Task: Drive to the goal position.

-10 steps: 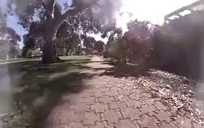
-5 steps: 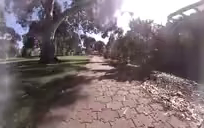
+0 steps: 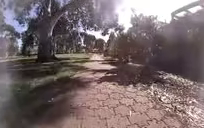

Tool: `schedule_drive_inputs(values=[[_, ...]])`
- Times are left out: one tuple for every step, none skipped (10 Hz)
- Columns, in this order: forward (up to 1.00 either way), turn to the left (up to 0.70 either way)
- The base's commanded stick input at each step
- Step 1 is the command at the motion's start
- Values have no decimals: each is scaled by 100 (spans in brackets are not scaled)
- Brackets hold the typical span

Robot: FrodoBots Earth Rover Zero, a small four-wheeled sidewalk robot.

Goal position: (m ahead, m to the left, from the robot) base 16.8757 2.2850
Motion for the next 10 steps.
schedule_drive_inputs(values=[[70,0],[70,0],[70,0],[70,0],[70,0],[70,0],[70,0],[70,0],[70,0],[70,1]])
